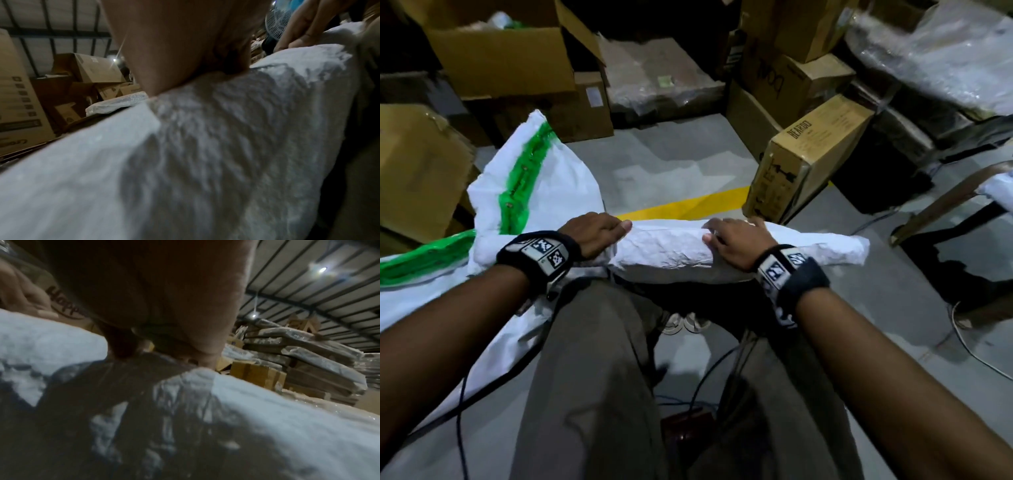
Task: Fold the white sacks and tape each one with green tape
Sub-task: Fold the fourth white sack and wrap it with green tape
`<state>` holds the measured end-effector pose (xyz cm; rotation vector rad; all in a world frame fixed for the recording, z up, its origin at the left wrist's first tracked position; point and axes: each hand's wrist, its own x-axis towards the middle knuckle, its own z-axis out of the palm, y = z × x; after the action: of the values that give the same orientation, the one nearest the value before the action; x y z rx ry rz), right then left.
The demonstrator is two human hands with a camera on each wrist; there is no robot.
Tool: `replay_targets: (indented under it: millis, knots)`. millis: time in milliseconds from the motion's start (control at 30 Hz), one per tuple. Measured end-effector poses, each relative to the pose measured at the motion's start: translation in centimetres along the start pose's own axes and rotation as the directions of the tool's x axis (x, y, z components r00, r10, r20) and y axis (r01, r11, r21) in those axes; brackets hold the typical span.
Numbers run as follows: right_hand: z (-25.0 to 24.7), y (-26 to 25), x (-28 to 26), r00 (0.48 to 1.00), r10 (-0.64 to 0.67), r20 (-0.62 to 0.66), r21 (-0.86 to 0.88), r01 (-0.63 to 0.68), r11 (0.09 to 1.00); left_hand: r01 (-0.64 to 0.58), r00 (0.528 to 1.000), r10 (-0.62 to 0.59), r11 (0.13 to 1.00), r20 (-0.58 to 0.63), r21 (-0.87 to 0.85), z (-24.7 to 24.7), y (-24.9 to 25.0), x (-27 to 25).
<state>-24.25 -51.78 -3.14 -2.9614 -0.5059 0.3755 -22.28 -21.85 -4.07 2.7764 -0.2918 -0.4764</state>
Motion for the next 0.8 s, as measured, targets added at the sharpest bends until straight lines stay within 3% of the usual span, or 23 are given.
replay_targets:
  millis: [100,167,267,333,400,467,567,633,700,767,800]
  knots:
    - [1.1,-1.0,2.5,0.997,0.030,0.069,0.002,-0.030,1.000,0.099,0.988,-0.101,0.995,0.120,0.020,-0.4,-0.7,1.2]
    - [1.8,-1.1,3.4,0.993,0.039,0.112,0.015,-0.041,0.999,0.096,0.989,-0.111,0.985,0.094,0.145,-0.1,-0.4,1.5]
    - [2.7,-0.8,4.2,0.980,0.042,0.194,-0.001,-0.043,0.999,-0.081,0.993,0.101,0.962,-0.064,0.260,2.1,1.9,0.6]
    - [3.1,-0.4,5.0,0.967,0.010,0.254,-0.036,-0.001,0.999,-0.192,0.979,0.205,0.913,0.003,0.360,4.8,4.6,-0.5]
    - [2.9,-0.1,5.8,0.943,-0.019,0.331,-0.034,0.032,0.999,-0.202,0.979,0.167,0.830,0.114,0.521,7.6,6.8,-0.5]
    - [3.0,-0.1,6.1,0.919,-0.037,0.392,-0.043,0.058,0.997,-0.164,0.986,0.127,0.822,0.106,0.545,8.8,8.3,0.4]
    - [4.1,-0.5,4.7,0.980,0.028,0.199,-0.095,-0.009,0.995,-0.153,0.986,0.105,0.865,0.127,0.477,7.8,9.0,1.7]
    - [5.6,-1.5,2.8,0.999,-0.017,0.039,-0.087,0.020,0.996,-0.132,0.983,0.063,0.894,0.174,0.427,6.9,8.9,2.5]
    - [6.9,-2.3,1.2,0.995,-0.087,0.056,-0.092,0.092,0.992,-0.105,0.980,0.032,0.922,0.198,0.372,6.3,8.9,3.3]
    - [7.6,-2.7,1.0,0.995,-0.053,0.089,-0.169,0.067,0.983,-0.101,0.977,0.026,0.930,0.211,0.353,6.0,9.0,3.7]
    - [7.7,-2.6,1.3,0.999,-0.028,0.046,-0.191,0.036,0.981,-0.102,0.976,0.025,0.929,0.214,0.357,6.0,9.0,3.9]
